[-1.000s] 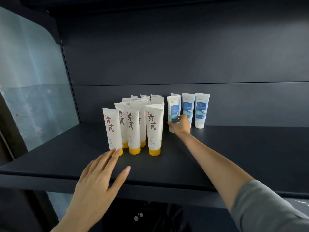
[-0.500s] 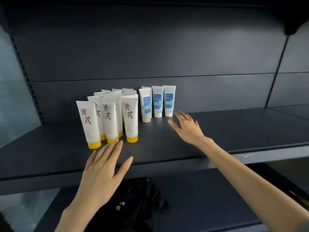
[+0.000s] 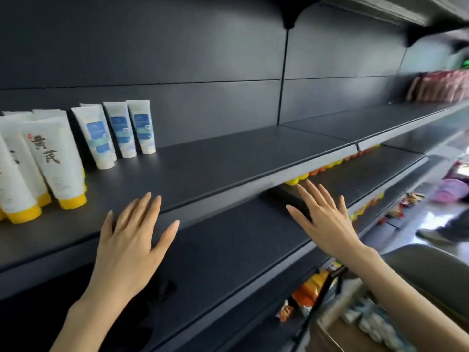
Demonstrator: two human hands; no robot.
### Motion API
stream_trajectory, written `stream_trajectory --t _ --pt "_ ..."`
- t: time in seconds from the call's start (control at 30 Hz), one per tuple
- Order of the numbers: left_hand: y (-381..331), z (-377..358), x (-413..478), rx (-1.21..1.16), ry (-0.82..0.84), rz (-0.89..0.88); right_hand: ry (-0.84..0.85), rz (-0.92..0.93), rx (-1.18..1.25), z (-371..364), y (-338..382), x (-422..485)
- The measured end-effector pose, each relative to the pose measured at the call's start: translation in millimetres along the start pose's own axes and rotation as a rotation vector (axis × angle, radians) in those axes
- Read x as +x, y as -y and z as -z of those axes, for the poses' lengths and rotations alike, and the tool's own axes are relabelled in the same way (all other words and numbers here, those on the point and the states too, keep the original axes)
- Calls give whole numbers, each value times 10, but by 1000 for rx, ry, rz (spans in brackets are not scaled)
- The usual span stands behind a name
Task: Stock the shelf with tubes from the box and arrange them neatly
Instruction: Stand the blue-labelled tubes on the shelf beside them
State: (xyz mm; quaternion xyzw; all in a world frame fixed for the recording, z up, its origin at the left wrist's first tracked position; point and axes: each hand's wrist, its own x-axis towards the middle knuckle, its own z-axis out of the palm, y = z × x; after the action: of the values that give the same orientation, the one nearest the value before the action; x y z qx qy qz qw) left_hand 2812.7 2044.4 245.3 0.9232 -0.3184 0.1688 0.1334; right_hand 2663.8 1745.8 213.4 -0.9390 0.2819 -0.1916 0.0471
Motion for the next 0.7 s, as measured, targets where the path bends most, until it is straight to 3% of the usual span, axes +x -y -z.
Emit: stream_trajectory --t 0.4,0.7 --pt "-1762 -810 212 -59 54 -459 139 -289 -56 -37 -1810 -559" --pt "-2745 -1638 204 -109 250 -418 260 -362 -38 -294 -2971 -898"
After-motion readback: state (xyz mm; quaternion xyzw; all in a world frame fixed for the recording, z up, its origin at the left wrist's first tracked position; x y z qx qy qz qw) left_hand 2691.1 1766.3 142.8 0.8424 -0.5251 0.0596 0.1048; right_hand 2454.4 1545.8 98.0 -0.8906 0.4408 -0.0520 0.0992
